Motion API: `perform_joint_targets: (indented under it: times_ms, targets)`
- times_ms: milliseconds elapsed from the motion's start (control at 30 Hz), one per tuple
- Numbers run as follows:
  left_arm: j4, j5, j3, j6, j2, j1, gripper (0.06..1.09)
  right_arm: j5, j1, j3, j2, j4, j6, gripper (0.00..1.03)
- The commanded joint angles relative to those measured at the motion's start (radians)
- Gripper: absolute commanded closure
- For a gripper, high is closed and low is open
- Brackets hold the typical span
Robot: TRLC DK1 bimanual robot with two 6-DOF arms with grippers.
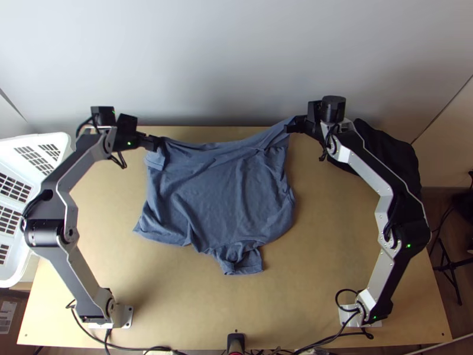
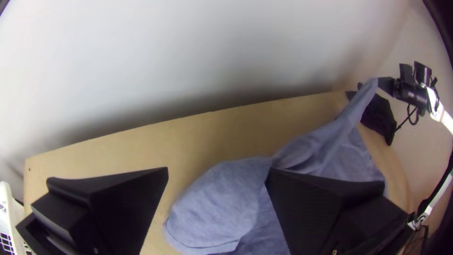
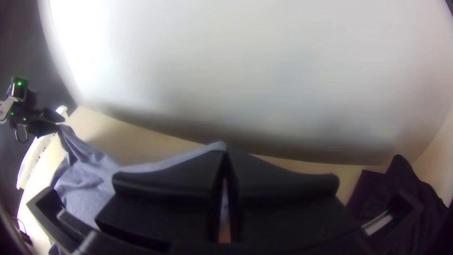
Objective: Fold the t-shirt
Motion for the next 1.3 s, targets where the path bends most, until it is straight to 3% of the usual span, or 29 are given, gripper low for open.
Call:
perform_joint_targets:
  times_ms: [0,67,133,367,500,633,1033,1167,1267]
  targets:
    - [-0.171,0.133,0.128,-0.046,0.064,0.046,0.10,0.001,0.014,-0.023,-0.009,0.001,0.003,1.00]
    - [-0.336,0.264,0.200,-0.006,0.105,0.070,0.10,0.001,0.014,-0.032,-0.014,0.001,0.003,1.00]
    - [-0.481,0.325,0.301,0.018,0.183,0.085,0.10,0.001,0.014,-0.034,-0.015,0.001,0.003,1.00]
    - [-0.551,0.323,0.326,0.063,0.222,0.111,0.10,0.003,0.009,-0.032,-0.032,0.007,0.001,1.00]
    - [-0.508,0.261,0.249,0.110,0.191,0.103,0.10,0.001,0.000,-0.026,-0.034,0.007,0.004,1.00]
    - [-0.471,0.123,0.186,0.162,0.173,0.065,0.10,0.003,0.000,-0.026,-0.031,0.007,0.007,1.00]
    - [-0.235,-0.026,-0.101,0.224,-0.082,-0.082,0.10,0.003,-0.003,-0.046,-0.032,0.007,0.049,1.00]
    - [-0.139,-0.190,-0.182,0.296,-0.119,-0.147,0.11,0.003,-0.002,-0.043,-0.037,0.007,0.050,1.00]
    - [-0.100,-0.209,-0.207,0.323,-0.105,-0.150,0.11,0.003,0.001,-0.040,-0.043,0.007,0.052,1.00]
